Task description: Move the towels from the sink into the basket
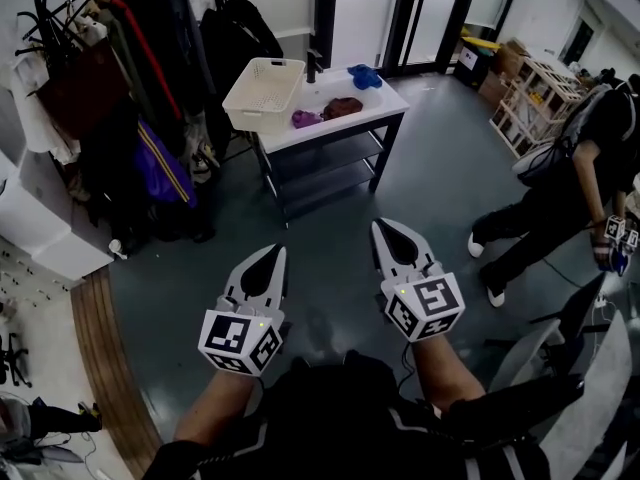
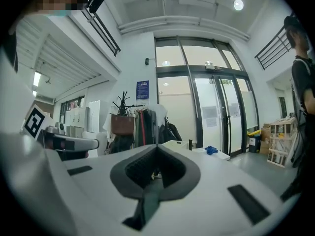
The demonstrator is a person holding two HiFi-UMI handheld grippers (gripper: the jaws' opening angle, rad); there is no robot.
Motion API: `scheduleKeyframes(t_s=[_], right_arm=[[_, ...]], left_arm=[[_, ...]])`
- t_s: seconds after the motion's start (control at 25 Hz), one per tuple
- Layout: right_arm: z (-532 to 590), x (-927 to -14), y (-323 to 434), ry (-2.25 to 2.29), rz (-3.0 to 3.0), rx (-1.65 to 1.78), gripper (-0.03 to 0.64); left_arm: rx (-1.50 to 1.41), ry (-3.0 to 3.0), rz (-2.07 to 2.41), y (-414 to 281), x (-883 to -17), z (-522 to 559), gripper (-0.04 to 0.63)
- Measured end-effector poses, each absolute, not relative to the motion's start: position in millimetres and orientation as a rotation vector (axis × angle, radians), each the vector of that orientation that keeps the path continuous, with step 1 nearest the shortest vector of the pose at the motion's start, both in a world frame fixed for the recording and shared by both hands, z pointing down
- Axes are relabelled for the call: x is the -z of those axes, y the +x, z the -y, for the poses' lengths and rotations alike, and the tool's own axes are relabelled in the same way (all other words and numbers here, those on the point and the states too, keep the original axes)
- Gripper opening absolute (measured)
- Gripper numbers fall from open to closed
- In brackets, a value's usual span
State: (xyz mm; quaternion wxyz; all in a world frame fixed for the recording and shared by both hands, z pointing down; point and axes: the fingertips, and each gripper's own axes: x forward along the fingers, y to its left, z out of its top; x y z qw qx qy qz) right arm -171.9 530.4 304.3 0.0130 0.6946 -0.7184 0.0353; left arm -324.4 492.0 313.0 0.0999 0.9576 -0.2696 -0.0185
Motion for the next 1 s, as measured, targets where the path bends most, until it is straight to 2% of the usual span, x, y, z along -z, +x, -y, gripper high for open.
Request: scheduleKeyframes(t_s=[0.48, 1.0], right_arm=[[-497, -312, -181, 2.151, 2.165, -0.06, 0.003], [-400, -309, -109, 2.066, 2.313, -0.039, 0.003]], left_arm=[[0.081, 2.831, 0.705, -321, -326, -459, 0.003], [0.072, 2.836, 0.868, -252, -318, -376, 0.003]])
